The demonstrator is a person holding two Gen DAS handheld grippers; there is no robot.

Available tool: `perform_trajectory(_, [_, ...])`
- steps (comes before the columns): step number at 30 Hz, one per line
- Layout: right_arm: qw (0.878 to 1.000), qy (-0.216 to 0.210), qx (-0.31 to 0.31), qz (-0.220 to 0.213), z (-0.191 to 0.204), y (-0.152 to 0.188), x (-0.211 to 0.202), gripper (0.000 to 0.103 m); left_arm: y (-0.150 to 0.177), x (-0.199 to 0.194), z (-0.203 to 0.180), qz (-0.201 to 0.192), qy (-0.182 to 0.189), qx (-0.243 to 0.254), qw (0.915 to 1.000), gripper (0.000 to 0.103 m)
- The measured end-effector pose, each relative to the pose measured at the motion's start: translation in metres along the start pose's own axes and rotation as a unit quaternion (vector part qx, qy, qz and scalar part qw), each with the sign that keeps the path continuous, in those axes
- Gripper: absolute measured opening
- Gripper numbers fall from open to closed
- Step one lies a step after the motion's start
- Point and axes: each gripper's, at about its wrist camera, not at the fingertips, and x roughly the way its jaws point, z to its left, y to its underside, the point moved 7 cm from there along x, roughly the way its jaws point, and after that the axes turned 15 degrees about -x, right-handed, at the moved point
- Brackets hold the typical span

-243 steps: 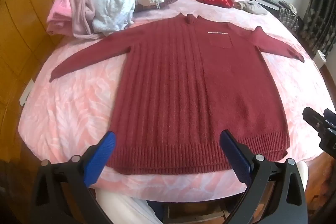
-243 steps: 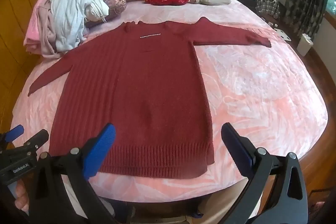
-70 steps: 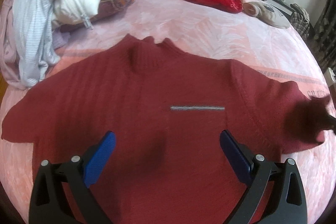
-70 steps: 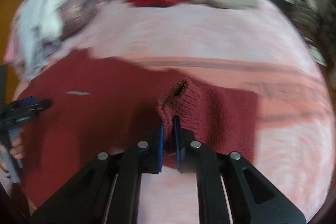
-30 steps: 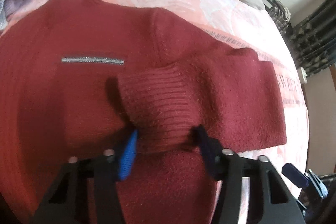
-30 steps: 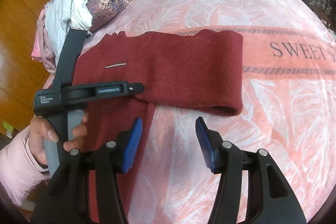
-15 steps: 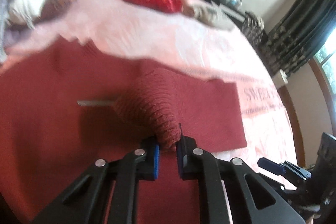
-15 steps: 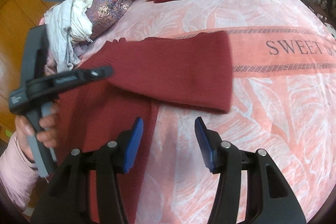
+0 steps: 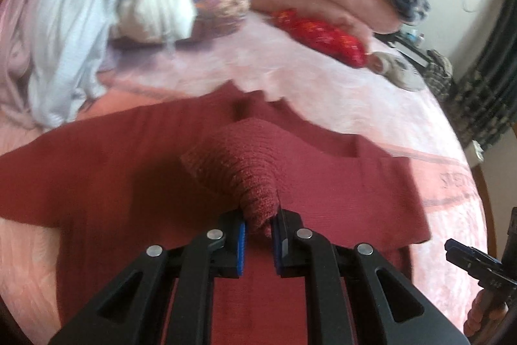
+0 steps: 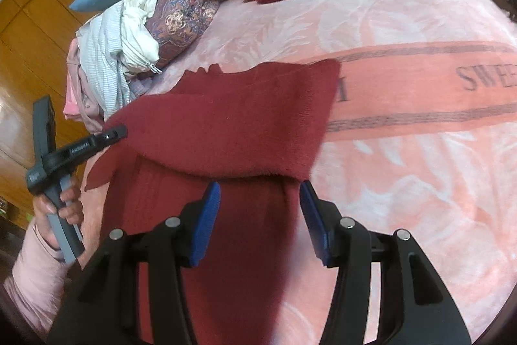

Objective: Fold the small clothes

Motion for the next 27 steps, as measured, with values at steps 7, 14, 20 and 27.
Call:
perform_trajectory(7, [1.0, 0.007, 0.016, 0.022, 0.002, -0.008, 0.049, 0.052, 0.003, 0.022, 0.036, 0.014, -0.023, -0.019, 0.9995, 0.013])
perform_trajectory(14, [0.998, -0.03, 0.048, 0.039, 0.0, 0.003, 0.072, 0.051, 0.002, 0.049, 0.074, 0.028, -0.059, -0.038, 0.9971, 0.013])
perform_trajectory(20, [0.998, 0.002, 0.023, 0.065, 0.009, 0.005, 0.08, 0.051, 0.014, 0.061, 0.085, 0.047, -0.066, -0.044, 0.9957, 0.016])
perform_trajectory(27, [1.0, 0.004, -0.007, 0.03, 0.031, -0.016, 0.044, 0.055, 0.004, 0.012, 0.063, 0.014, -0.032, -0.048, 0.9982, 0.03])
